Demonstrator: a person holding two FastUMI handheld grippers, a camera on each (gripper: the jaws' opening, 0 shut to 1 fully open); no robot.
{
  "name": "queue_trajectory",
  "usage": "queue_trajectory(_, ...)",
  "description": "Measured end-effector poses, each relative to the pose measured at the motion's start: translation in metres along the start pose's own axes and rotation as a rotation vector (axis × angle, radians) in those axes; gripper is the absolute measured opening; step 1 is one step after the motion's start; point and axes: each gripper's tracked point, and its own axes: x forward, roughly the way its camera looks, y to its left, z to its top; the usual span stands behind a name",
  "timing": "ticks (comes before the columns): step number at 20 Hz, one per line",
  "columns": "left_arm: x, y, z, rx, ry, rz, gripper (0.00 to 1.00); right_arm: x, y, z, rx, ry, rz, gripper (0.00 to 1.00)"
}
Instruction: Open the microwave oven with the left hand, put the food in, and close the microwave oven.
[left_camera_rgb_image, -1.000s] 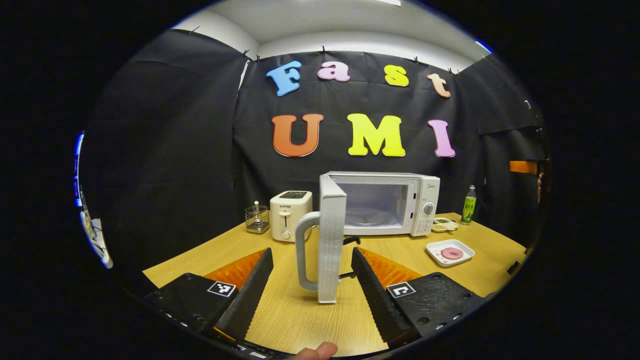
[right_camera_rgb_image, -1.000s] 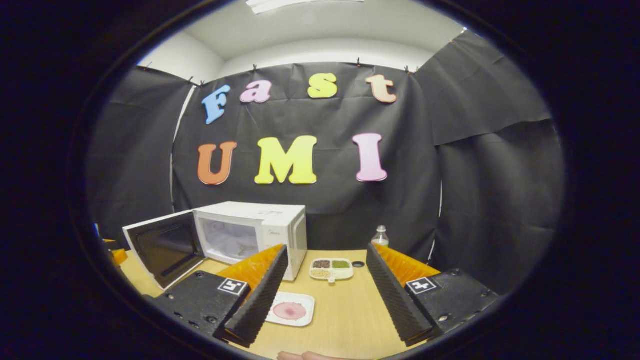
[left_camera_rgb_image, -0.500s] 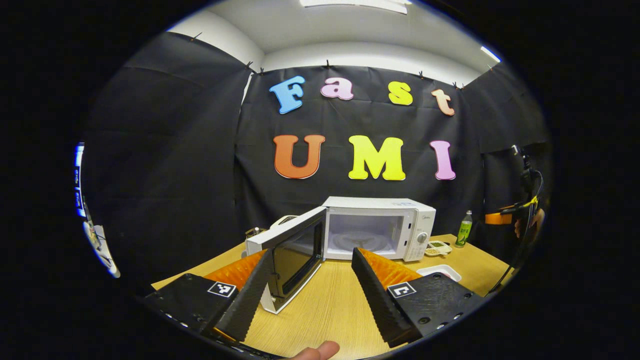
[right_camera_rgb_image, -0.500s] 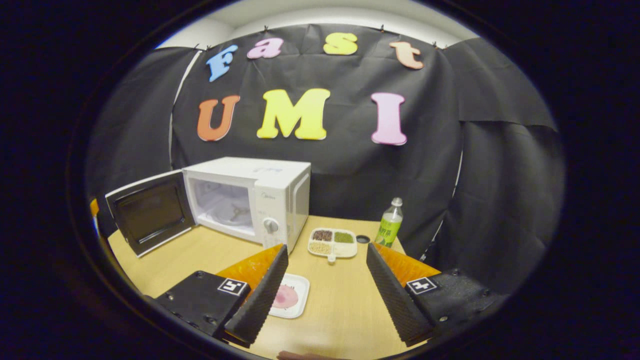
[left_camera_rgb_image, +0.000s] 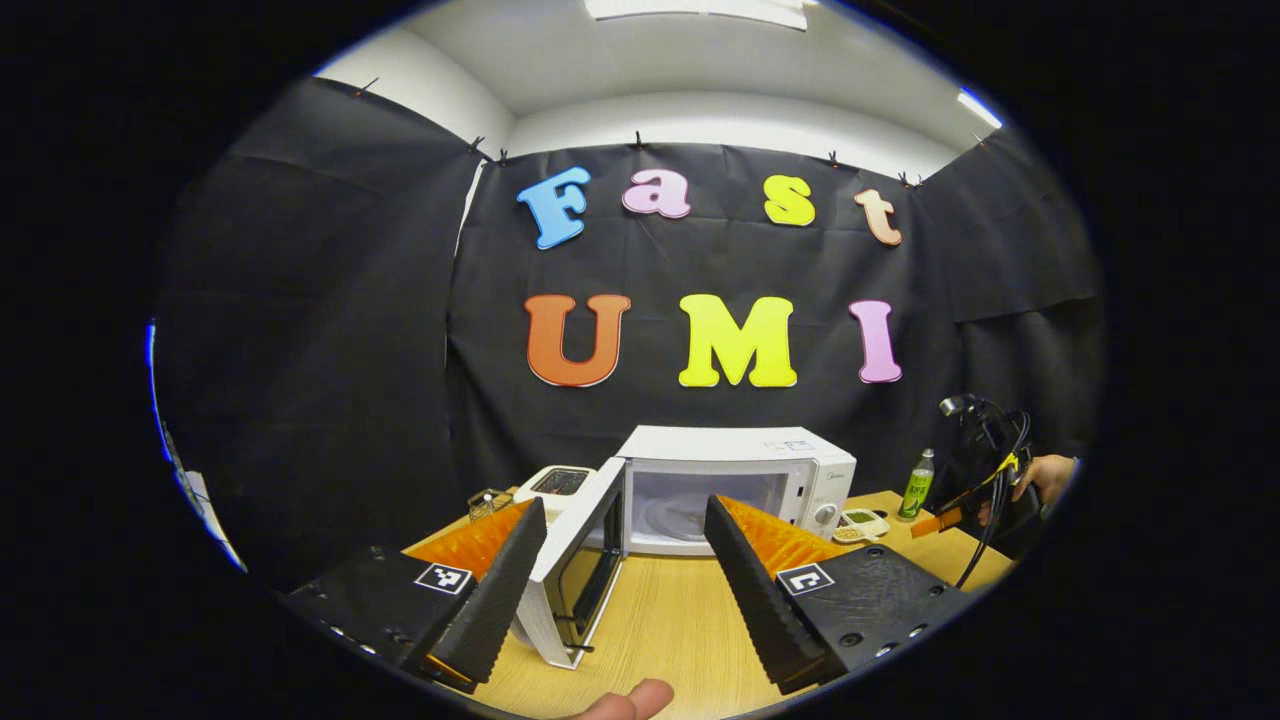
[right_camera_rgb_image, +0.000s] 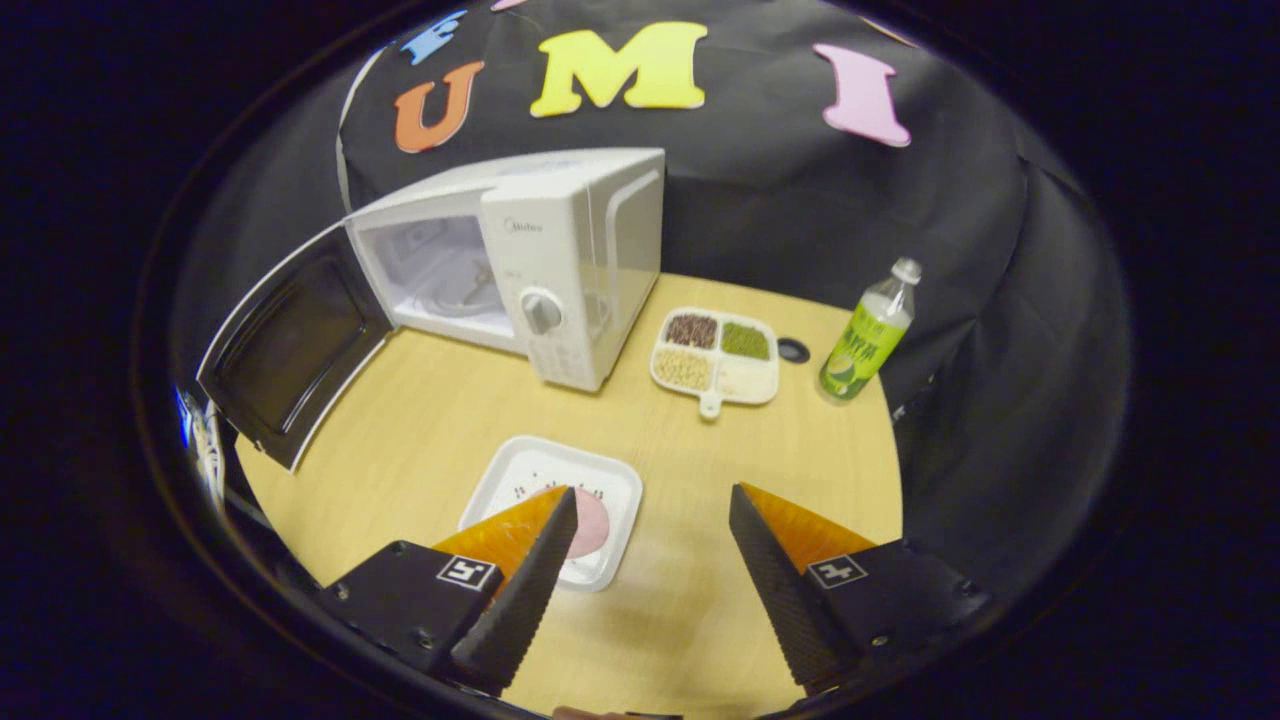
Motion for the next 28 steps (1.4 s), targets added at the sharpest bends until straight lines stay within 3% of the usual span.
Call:
queue_trajectory(1,0.003,-0.002,0.005,0.018,-0.009,0.008,0.95,0.012,0.005,-0.009,0.018,0.062,0.038,0.84)
queue_trajectory(5,0.010,-0.021,0.016,0.047,-0.029,0.008,0.94,0.051,0.012,-0.045,0.082,0.279,0.131,0.74)
queue_trajectory(8,0.013,-0.039,0.016,0.035,-0.021,-0.028,0.95,0.073,0.013,-0.058,0.163,0.365,0.189,0.64)
queue_trajectory(9,0.014,-0.043,0.015,0.032,-0.019,-0.035,0.84,0.079,0.013,-0.061,0.195,0.388,0.200,0.58)
queue_trajectory(10,0.016,-0.044,0.017,0.032,-0.021,-0.036,0.94,0.081,0.014,-0.060,0.222,0.410,0.225,0.64)
queue_trajectory(11,0.017,-0.044,0.016,0.034,-0.017,-0.032,0.83,0.083,0.022,-0.055,0.246,0.396,0.274,0.40)
queue_trajectory(12,0.018,-0.044,0.017,0.035,-0.014,-0.026,0.83,0.087,0.021,-0.057,0.271,0.425,0.296,0.37)
queue_trajectory(13,0.018,-0.044,0.017,0.035,-0.014,-0.019,0.83,0.092,0.023,-0.060,0.319,0.458,0.323,0.00)
queue_trajectory(15,0.019,-0.043,0.016,0.031,-0.012,-0.014,0.83,0.092,0.020,-0.062,0.370,0.497,0.398,0.04)
queue_trajectory(19,0.018,-0.035,0.014,0.013,-0.011,0.002,0.83,0.092,0.022,-0.062,0.404,0.495,0.493,0.00)
queue_trajectory(21,0.016,-0.029,0.013,0.005,-0.004,0.009,0.83,0.091,0.024,-0.067,0.452,0.510,0.542,0.04)
queue_trajectory(23,0.016,-0.024,0.014,0.010,-0.009,0.016,0.83,0.092,0.028,-0.071,0.504,0.519,0.572,0.00)
queue_trajectory(24,0.015,-0.020,0.016,0.011,-0.015,0.020,0.95,0.091,0.030,-0.070,0.537,0.511,0.581,0.04)
queue_trajectory(25,0.015,-0.018,0.015,0.007,-0.017,0.020,0.84,0.089,0.032,-0.068,0.574,0.493,0.581,0.04)
queue_trajectory(28,0.014,-0.013,0.010,-0.009,-0.004,-0.003,0.84,0.083,0.034,-0.061,0.640,0.440,0.554,0.00)
